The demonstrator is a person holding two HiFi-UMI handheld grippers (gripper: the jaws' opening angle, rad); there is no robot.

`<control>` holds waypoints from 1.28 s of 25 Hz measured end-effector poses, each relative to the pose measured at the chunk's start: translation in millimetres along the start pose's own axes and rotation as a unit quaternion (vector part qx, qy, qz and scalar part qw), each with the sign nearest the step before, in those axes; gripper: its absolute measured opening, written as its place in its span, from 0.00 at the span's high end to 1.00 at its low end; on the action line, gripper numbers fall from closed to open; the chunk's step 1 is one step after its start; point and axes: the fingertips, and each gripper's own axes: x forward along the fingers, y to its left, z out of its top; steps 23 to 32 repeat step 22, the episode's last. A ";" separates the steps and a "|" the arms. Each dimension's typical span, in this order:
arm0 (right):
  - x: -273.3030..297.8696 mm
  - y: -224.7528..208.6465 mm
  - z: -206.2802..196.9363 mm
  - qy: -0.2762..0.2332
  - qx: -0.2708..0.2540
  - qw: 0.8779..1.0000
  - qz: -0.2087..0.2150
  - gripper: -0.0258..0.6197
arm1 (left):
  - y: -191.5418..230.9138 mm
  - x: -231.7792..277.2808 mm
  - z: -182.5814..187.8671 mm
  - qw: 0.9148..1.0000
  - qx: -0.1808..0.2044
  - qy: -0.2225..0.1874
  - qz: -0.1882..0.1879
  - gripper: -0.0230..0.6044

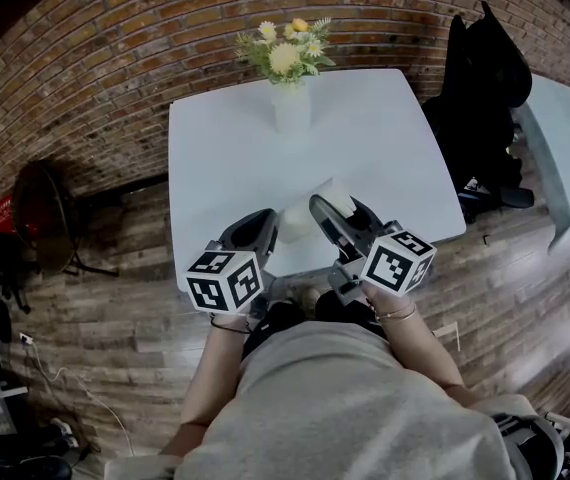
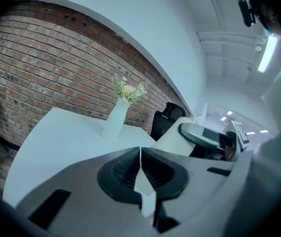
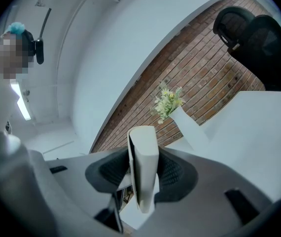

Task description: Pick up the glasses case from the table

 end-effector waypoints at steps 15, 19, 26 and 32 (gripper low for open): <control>-2.6 -4.3 -8.1 0.017 -0.007 1.000 -0.007 0.72 | -3.3 2.7 -15.8 0.999 0.006 0.037 0.002 0.95; -4.0 -4.7 -8.7 0.021 -0.011 1.000 -0.007 0.72 | -4.9 4.2 -14.7 0.999 0.010 0.035 0.000 0.95; -4.7 -6.5 -8.1 0.022 -0.015 1.000 -0.010 0.72 | -5.5 5.8 -13.1 0.999 0.011 0.034 -0.002 0.95; -4.7 -6.5 -8.1 0.022 -0.015 1.000 -0.010 0.72 | -5.5 5.8 -13.1 0.999 0.011 0.034 -0.002 0.95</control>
